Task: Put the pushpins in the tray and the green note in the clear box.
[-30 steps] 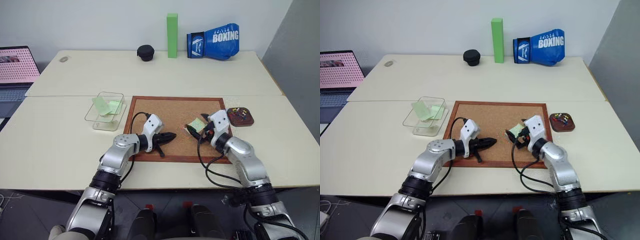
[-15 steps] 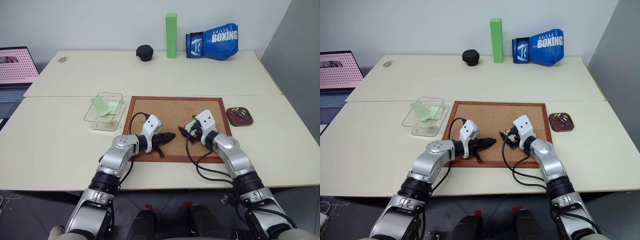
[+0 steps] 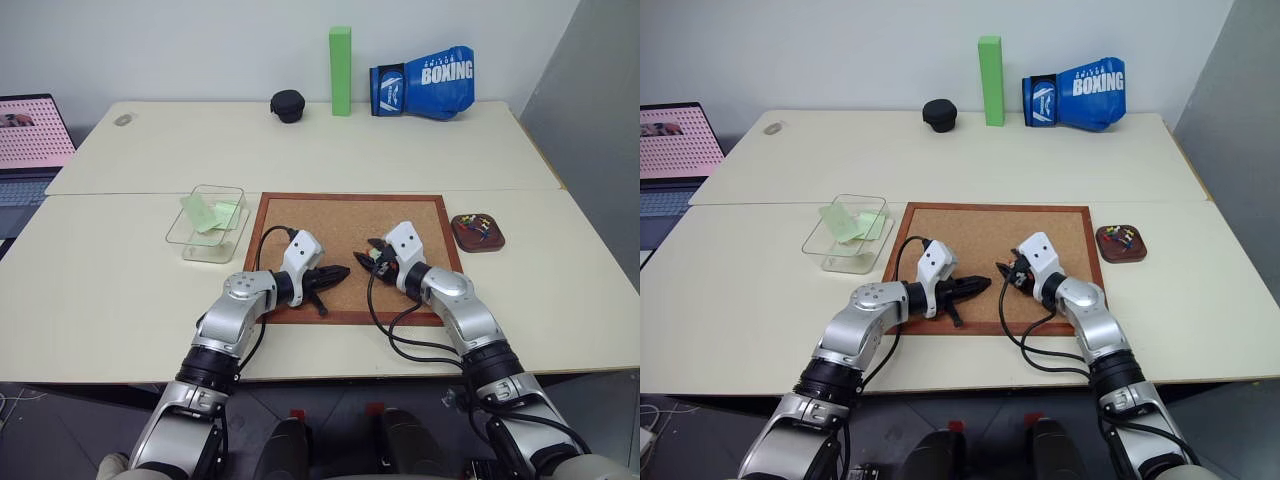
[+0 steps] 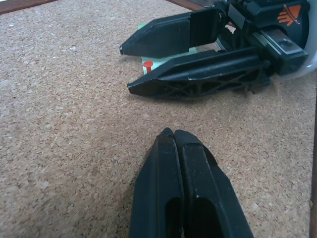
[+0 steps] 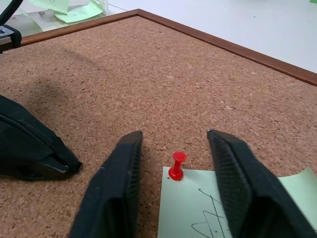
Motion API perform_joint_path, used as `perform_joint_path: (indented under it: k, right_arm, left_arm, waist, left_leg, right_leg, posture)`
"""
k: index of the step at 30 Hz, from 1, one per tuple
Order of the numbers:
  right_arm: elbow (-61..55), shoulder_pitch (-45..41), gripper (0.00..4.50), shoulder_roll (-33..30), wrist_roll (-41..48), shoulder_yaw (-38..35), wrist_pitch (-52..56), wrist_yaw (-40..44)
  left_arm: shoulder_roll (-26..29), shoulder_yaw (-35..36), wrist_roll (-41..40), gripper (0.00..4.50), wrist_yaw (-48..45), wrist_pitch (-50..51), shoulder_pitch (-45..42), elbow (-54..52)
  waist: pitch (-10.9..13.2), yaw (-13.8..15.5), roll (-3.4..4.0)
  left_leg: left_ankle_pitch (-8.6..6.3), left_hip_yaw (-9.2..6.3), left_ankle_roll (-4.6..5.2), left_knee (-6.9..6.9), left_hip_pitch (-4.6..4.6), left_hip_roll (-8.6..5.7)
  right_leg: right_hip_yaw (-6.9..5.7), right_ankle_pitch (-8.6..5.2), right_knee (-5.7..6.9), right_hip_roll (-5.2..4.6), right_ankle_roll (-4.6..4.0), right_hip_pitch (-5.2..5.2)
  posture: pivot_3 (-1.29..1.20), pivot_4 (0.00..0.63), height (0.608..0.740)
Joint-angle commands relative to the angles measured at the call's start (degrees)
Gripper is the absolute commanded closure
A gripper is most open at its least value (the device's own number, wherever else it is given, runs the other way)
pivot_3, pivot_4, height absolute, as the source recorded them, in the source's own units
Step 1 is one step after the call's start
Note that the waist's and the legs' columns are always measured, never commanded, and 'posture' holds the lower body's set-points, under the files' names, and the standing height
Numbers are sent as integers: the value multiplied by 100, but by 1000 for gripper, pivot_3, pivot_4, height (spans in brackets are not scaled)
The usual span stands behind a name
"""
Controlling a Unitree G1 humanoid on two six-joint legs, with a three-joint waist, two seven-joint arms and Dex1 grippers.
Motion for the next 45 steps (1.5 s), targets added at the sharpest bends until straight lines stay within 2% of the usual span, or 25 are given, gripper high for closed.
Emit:
perform_joint_path:
  k: [1, 8, 13, 24, 28, 35, 40, 45]
  right_arm:
    - [-225, 41, 3278, 31, 58, 11, 69, 96]
    - [-294, 49, 4490, 22, 57, -4, 177, 90]
    - [-465, 39, 4490, 33, 88, -160, 249, -117]
    - [-2006, 87, 4490, -98, 605, -613, 1109, -289]
    - [-2250, 33, 4490, -92, 666, -658, 1326, -356]
    - [-2349, -95, 4490, -25, 859, -808, 1508, -511]
    - [-2296, -198, 4500, 46, 904, -1031, 1658, -876]
    - [-2197, -376, 4500, 277, 1140, -1371, 1832, -1356]
  left_arm:
    - [4, -129, 49, 4500, 3, 129, 141, 1]
    - [-3, -132, 41, 4500, 23, 125, 139, 7]
    - [8, -127, 35, 4500, 13, 136, 138, 8]
    - [-29, -155, 26, 4500, 7, 136, 109, 55]
    - [-77, -174, 33, 4500, 16, 124, 83, 95]
    - [-427, 447, -657, 4500, 251, 870, -114, -124]
    - [-568, 780, -1194, 3650, 320, 1419, -88, -600]
    - [-553, 664, -1304, 2653, 359, 1533, 144, -1078]
  waist:
    - [0, 0, 0]
    - [0, 1, 0]
    - [0, 1, 0]
    - [1, 12, 1]
    - [1, 11, 2]
    - [1, 18, 1]
    - [3, 16, -1]
    - [3, 2, 0]
  left_leg:
    - [0, 0, 0, 0, 0, 0]
    - [0, 0, 0, 0, 0, 0]
    - [0, 0, 0, 0, 0, 0]
    - [0, -2, 0, 0, -8, -2]
    - [0, -3, 0, 0, -2, 0]
    - [0, -3, 0, 1, -6, -3]
    - [0, -6, 0, 2, -13, -3]
    - [0, -6, 0, -1, -16, -1]
  right_leg:
    - [0, 0, 0, 0, 0, 0]
    - [0, 0, 0, 0, 0, 0]
    - [0, 0, 0, 0, 0, 0]
    - [-1, 0, -1, -3, 1, -6]
    - [-3, 0, 1, -1, 0, -2]
    - [-2, 0, -1, -4, 1, -2]
    - [-5, 0, -4, -4, 1, -5]
    - [-5, 0, -3, -3, 0, -11]
  posture:
    - [0, 150, 740]
    - [0, 150, 740]
    - [0, 150, 740]
    - [0, 150, 740]
    - [0, 150, 740]
    - [0, 150, 740]
    - [0, 150, 740]
    - [0, 150, 740]
